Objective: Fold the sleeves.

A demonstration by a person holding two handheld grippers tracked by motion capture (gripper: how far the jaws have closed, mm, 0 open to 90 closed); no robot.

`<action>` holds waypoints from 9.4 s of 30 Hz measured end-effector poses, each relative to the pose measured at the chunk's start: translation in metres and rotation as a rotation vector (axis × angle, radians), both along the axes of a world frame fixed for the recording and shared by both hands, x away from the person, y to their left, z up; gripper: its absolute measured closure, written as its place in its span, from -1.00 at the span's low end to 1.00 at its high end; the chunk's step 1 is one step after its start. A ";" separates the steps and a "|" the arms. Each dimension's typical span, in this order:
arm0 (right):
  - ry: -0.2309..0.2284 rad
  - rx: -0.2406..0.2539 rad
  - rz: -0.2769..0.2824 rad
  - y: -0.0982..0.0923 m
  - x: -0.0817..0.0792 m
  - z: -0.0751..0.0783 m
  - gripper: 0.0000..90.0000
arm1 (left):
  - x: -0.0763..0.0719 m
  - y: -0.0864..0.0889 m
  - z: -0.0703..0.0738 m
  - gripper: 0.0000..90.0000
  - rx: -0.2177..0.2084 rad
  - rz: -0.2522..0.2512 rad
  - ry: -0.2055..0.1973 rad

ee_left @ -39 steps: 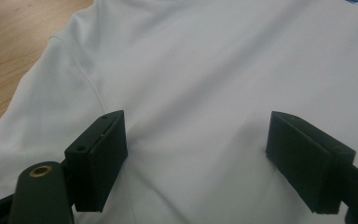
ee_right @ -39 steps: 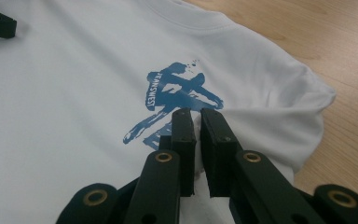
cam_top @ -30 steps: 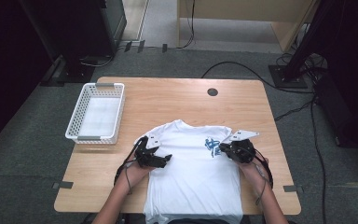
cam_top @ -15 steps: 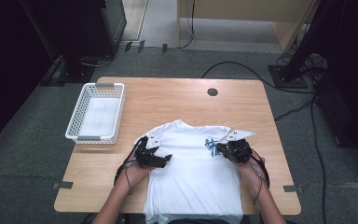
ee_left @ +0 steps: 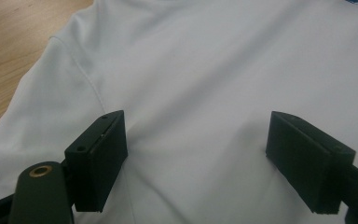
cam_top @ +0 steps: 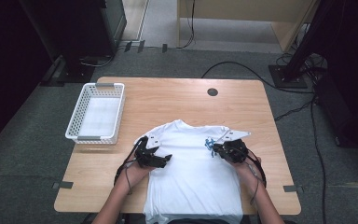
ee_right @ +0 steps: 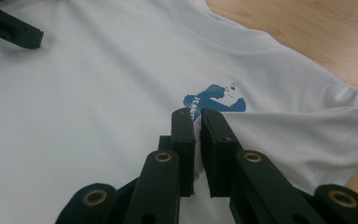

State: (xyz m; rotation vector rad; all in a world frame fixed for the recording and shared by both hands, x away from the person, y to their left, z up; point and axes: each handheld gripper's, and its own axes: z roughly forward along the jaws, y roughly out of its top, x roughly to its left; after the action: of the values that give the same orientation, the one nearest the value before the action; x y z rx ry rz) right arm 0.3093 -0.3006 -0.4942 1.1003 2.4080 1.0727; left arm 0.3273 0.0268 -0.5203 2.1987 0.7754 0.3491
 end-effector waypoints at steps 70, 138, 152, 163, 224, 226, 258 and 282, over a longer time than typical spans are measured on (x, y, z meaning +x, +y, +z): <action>-0.053 0.026 0.040 0.024 0.009 -0.012 -0.36 | 0.000 0.000 0.000 -0.54 0.000 0.000 0.000; -0.053 0.043 -0.058 -0.022 0.011 -0.018 -0.74 | 0.000 0.000 0.000 -0.54 0.000 0.000 0.000; -0.041 0.042 -0.075 -0.031 0.011 -0.021 -0.74 | 0.000 0.000 0.000 -0.54 0.000 0.000 0.000; -0.033 0.035 -0.092 -0.040 0.012 -0.023 -0.74 | 0.000 0.000 0.000 -0.54 0.001 0.000 0.000; -0.005 -0.003 -0.110 -0.070 0.009 -0.031 -0.80 | 0.005 0.013 0.023 -0.54 0.001 0.065 0.008; -0.007 -0.006 -0.113 -0.071 0.009 -0.031 -0.81 | 0.006 0.015 0.024 -0.54 0.002 0.072 0.011; -0.010 -0.012 -0.117 -0.074 0.008 -0.032 -0.87 | 0.019 0.046 0.028 -0.54 -0.014 0.144 0.024; -0.004 -0.015 -0.127 -0.073 0.008 -0.032 -0.92 | 0.029 0.059 0.019 -0.53 -0.007 0.183 0.030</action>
State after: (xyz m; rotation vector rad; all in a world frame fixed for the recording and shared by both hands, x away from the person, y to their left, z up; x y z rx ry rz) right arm 0.3171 -0.3740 -0.5260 1.2262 2.3050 1.0125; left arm 0.3564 0.0856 -0.5016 2.1360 0.9960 0.4038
